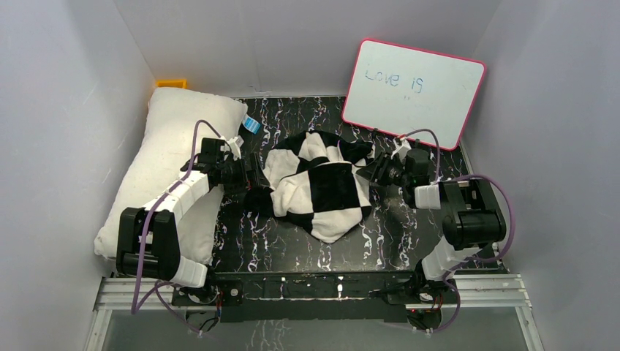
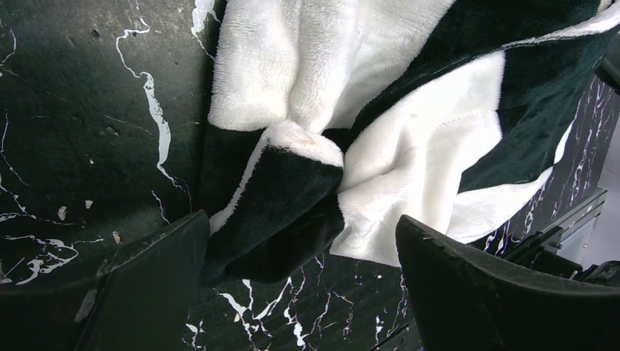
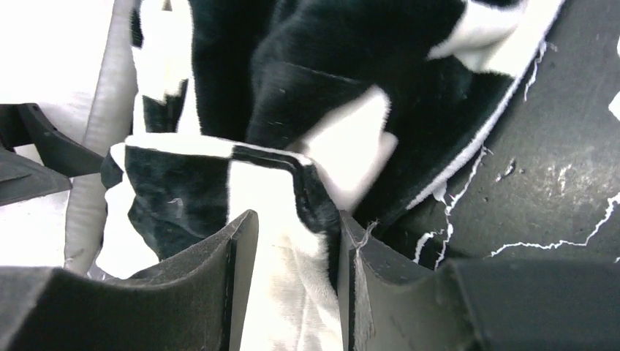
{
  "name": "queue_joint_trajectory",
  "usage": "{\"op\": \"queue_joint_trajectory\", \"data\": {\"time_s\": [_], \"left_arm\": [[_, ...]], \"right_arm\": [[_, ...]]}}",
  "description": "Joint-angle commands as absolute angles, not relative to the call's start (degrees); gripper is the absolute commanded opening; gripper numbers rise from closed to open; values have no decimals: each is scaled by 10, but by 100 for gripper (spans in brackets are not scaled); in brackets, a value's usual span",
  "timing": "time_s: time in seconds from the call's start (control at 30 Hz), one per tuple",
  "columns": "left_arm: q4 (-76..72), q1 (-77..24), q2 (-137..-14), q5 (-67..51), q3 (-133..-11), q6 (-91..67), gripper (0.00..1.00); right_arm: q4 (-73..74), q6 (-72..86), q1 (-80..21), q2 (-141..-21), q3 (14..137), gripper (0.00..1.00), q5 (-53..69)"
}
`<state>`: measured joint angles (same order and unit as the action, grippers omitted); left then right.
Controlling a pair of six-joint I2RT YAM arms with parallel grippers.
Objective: Remove the pillowcase from the pillow
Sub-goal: Fold the pillowcase at the center of the board.
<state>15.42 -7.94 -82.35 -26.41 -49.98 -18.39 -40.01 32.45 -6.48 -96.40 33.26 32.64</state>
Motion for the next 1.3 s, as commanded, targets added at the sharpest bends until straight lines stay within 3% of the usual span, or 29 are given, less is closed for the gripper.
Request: {"op": "queue_joint_trajectory", "data": {"time_s": [0.0,0.07,0.17,0.27,0.37,0.5,0.67,0.8,0.9,0.93,1.27], "left_arm": [[157,-74,-825,-280,-495,-177,98],[157,-74,-827,-281,-496,-178,98],[156,-74,-828,-283,-496,-179,98],[153,-74,-827,-283,-492,-181,98],[153,-74,-826,-285,-488,-180,98],[152,-74,-826,-289,-486,-180,98],[152,-74,-829,-294,-486,-179,98],[152,-74,-829,-292,-486,-179,98],[150,-73,-825,-276,-485,-181,98],[149,-73,-823,-271,-484,-183,98],[98,-110,-837,-295,-443,-246,95]], "right_arm": [[-427,300,-64,-902,323,49,312],[-422,298,-64,-898,322,45,311],[-421,299,-64,-897,324,29,311],[-424,301,-64,-904,328,20,319],[-415,300,-64,-914,339,37,330],[-406,298,-64,-924,344,51,336],[-403,297,-64,-936,345,52,339],[-407,299,-64,-940,345,39,343],[-412,302,-64,-930,345,5,341],[-412,303,-64,-922,345,0,338],[-332,308,-47,-677,365,0,202]]}}
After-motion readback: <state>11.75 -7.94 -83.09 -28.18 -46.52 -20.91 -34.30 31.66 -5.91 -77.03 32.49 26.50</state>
